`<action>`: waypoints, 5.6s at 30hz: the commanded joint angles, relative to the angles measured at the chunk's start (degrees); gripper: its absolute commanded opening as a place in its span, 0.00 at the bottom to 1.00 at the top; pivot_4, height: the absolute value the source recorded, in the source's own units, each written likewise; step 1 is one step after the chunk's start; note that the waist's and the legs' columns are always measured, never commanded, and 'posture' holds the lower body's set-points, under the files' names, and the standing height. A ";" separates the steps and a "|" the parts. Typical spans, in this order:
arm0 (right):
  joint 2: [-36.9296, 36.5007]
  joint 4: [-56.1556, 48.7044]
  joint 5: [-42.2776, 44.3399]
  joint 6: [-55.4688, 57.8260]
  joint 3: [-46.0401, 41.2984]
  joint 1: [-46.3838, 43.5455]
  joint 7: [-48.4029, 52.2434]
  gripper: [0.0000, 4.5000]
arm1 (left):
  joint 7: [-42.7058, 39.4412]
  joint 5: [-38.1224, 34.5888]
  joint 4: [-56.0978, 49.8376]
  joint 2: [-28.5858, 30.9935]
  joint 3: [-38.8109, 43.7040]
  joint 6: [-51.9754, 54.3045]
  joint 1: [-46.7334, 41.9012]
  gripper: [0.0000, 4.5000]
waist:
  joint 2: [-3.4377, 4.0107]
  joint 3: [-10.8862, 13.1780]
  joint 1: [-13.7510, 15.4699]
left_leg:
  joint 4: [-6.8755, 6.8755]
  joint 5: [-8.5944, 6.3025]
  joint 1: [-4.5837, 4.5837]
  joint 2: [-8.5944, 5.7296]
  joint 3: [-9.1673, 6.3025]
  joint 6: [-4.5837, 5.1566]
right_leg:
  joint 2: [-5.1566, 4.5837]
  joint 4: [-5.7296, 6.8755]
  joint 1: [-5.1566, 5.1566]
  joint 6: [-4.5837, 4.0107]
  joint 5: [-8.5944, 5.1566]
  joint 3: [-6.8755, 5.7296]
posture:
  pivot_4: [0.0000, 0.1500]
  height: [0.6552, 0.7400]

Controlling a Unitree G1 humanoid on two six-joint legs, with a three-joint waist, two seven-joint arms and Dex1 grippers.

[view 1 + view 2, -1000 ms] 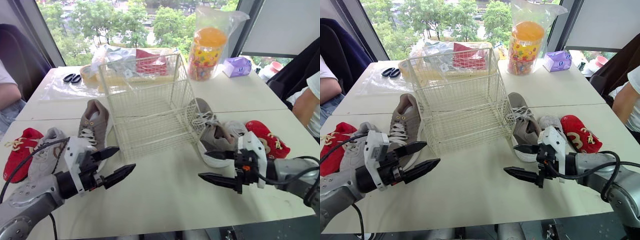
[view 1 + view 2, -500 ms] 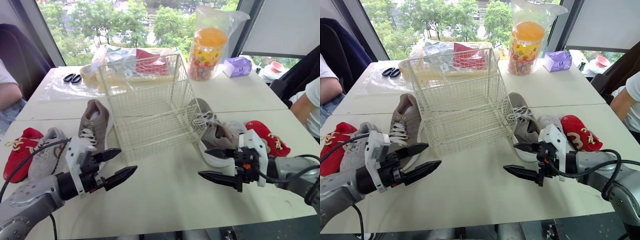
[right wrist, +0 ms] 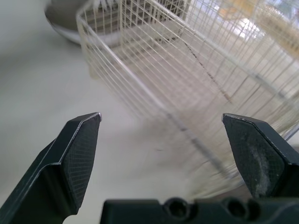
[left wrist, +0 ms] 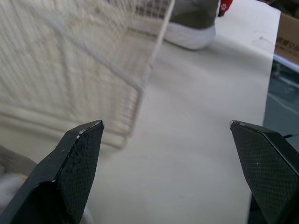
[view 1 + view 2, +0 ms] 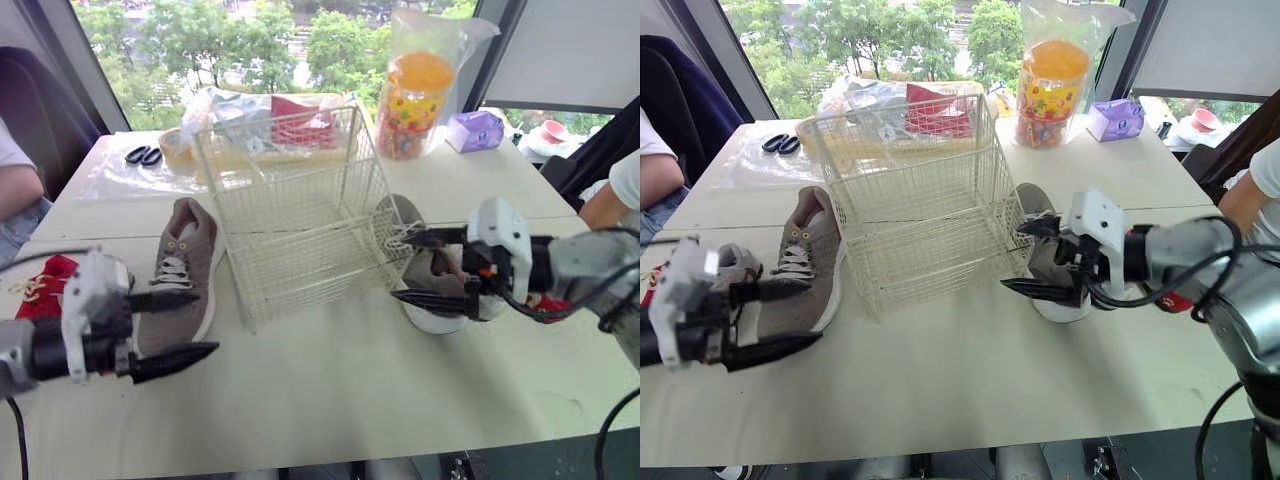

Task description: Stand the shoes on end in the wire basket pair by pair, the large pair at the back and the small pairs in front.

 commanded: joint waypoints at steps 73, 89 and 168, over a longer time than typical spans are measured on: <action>15.70 6.67 -34.38 -3.29 22.68 -18.18 16.02 0.01 | 4.68 -3.58 -0.58 -5.83 -13.84 0.44 -25.89 1.00 | -0.01 0.08 -0.07 | 0.12 0.19 -0.41 0.04 0.03 -0.27 | 0.25 0.84 -0.34 0.04 0.02 0.00 | 1.00 1.00; 14.86 5.12 -30.71 1.49 17.25 -20.38 15.24 0.63 | 4.83 -3.41 -0.15 -6.44 -14.90 0.83 -27.43 1.00 | -0.01 0.08 -0.02 | 0.13 0.20 -0.35 0.04 0.03 -0.29 | 0.26 0.87 -0.30 0.04 0.02 0.00 | 1.00 1.00; 20.94 -23.49 -6.88 27.56 -26.50 -16.80 -26.45 0.06 | -7.55 12.04 37.88 -19.42 -31.74 4.46 -68.03 1.00 | 0.12 0.19 -0.26 | -0.05 0.18 -0.09 0.14 -0.25 -0.24 | 0.63 0.80 -0.08 0.06 -0.02 0.15 | 1.00 1.00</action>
